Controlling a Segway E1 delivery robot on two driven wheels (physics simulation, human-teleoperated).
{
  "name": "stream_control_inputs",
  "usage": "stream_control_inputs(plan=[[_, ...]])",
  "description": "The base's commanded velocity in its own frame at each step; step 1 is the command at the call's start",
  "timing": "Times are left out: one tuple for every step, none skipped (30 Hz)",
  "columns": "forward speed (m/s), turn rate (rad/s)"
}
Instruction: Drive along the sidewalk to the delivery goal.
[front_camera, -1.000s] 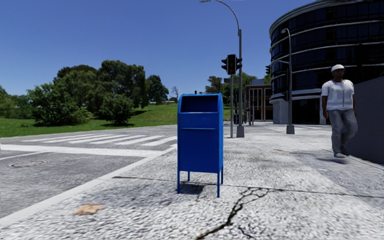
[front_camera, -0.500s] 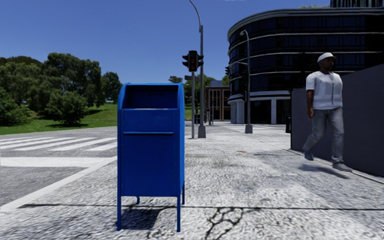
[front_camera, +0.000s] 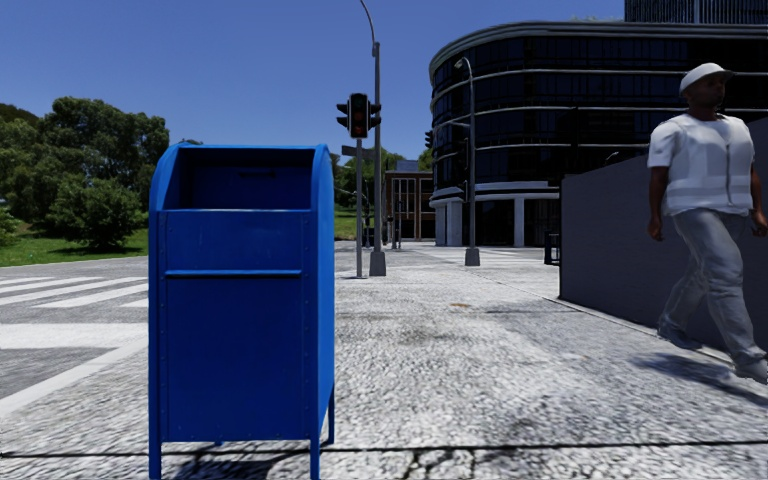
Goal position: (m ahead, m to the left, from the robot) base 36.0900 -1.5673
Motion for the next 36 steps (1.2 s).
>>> stream_control_inputs(plan=[[0.00, 0.00], [0.00, 0.00], [0.00, 0.00], [0.00, 0.00], [0.00, 0.00], [0.00, 0.00], [0.00, 0.00], [0.00, 0.00], [0.00, 0.00], [0.00, 0.00], [0.00, 0.00], [0.00, 0.00], [0.00, 0.00], [0.00, 0.00], [0.00, 0.00], [0.00, 0.00], [0.00, 0.00], [0.00, 0.00], [0.00, 0.00], [0.00, 0.00], [0.00, 0.00], [0.00, 0.00], [0.00, 0.00], [0.00, 0.00], [0.00, 0.00], [0.00, 0.00], [0.00, 0.00], [0.00, 0.00], [0.00, 0.00], [0.00, 0.00], [0.00, 0.00], [0.00, 0.00], [0.00, 0.00], [0.00, 0.00], [0.00, 0.00], [0.00, 0.00]])
